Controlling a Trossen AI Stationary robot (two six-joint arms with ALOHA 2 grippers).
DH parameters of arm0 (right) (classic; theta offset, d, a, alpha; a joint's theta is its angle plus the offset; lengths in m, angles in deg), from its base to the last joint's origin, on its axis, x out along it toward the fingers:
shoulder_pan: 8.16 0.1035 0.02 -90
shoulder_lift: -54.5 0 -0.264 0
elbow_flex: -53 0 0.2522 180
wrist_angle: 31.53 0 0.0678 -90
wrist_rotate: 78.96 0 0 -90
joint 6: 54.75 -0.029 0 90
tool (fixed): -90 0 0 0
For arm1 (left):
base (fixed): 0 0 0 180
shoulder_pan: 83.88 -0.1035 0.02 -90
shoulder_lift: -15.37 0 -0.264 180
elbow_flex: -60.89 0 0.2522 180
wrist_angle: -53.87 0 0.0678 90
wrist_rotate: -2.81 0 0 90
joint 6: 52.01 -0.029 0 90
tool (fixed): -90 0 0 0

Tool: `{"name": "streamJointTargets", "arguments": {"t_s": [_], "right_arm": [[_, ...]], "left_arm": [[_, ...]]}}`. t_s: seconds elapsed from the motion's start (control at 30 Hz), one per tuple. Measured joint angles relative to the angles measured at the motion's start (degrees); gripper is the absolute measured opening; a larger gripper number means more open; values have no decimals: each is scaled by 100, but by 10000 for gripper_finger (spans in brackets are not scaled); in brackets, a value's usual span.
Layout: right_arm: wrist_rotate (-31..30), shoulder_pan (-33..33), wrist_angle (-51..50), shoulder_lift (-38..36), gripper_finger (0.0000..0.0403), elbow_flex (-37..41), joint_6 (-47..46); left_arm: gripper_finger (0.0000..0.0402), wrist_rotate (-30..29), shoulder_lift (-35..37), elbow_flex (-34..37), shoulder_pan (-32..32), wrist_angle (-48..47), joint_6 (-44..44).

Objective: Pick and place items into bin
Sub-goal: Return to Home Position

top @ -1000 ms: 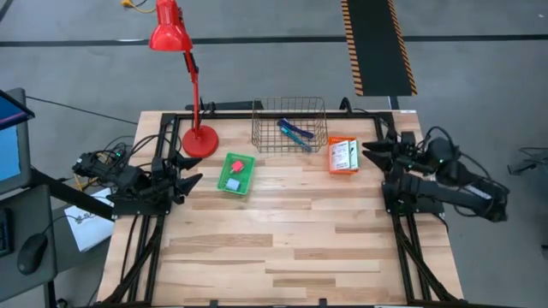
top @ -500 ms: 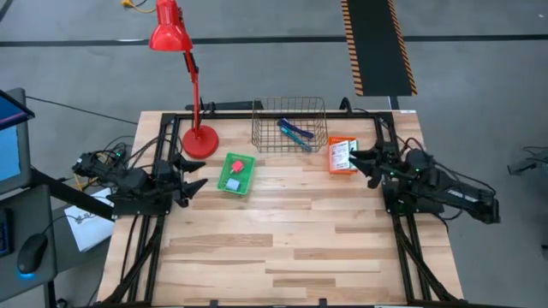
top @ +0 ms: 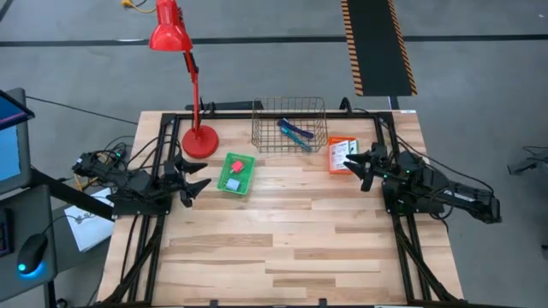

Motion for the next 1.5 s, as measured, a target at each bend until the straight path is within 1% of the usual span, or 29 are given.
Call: {"name": "streamJointTargets", "arguments": {"t_s": [0.17, 1.5], "right_arm": [[15, 9, -4, -2, 152, 0, 7], [28, 9, -13, -2, 148, 0, 7]], "left_arm": [[314, -124, 0, 0, 0, -12, -121], [314, -90, 0, 0, 0, -32, -195]]}}
